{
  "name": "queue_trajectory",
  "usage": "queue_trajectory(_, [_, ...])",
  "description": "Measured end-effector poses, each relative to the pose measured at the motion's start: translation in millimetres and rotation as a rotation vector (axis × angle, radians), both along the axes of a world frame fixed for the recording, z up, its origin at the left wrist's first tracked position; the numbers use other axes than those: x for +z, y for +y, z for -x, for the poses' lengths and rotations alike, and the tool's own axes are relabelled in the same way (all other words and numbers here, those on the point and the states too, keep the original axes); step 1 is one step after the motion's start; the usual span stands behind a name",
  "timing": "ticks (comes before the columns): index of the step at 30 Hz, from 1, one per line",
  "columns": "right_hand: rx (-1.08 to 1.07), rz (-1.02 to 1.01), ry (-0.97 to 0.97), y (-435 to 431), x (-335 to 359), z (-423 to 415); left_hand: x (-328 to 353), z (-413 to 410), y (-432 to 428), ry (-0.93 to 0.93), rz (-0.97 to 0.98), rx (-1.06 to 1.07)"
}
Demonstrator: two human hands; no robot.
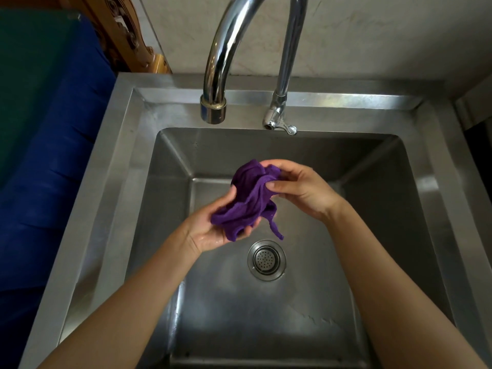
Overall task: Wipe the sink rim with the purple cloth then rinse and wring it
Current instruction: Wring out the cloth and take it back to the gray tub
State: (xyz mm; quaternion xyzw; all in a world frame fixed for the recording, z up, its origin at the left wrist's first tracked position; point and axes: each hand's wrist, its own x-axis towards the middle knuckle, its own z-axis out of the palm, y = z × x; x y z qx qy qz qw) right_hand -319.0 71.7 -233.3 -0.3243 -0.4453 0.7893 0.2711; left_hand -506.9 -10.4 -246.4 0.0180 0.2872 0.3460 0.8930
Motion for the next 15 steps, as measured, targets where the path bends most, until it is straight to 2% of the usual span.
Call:
queue_trajectory(3, [-0.042, -0.070, -0.172, 2.5, -2.3, 2.1, 5.8, -2.0, -2.6, 0.047, 0.029, -0.016])
queue_trajectory(5, [-0.057, -0.052, -0.205, 0.9, -6.7, 3.4, 9.3, -4.5, -2.1, 0.084, 0.015, -0.056])
queue_trajectory(9, [-0.030, 0.190, 0.064, -8.4, -11.5, 9.5, 20.0, -20.9, -2.6, 0.295, 0.056, -0.067])
queue_trajectory(10, [-0.021, 0.227, 0.151, -10.5, -12.8, 11.8, 21.9, -24.0, -3.3, 0.294, 0.079, -0.075])
queue_trajectory(12, [-0.026, 0.251, 0.304, -13.9, -13.0, 17.8, 22.0, -26.4, -4.3, 0.155, 0.085, -0.105])
queue_trajectory(15, [-0.085, 0.234, 0.378, -13.0, -9.7, 26.7, 17.4, -25.3, -5.5, 0.096, 0.046, -0.150])
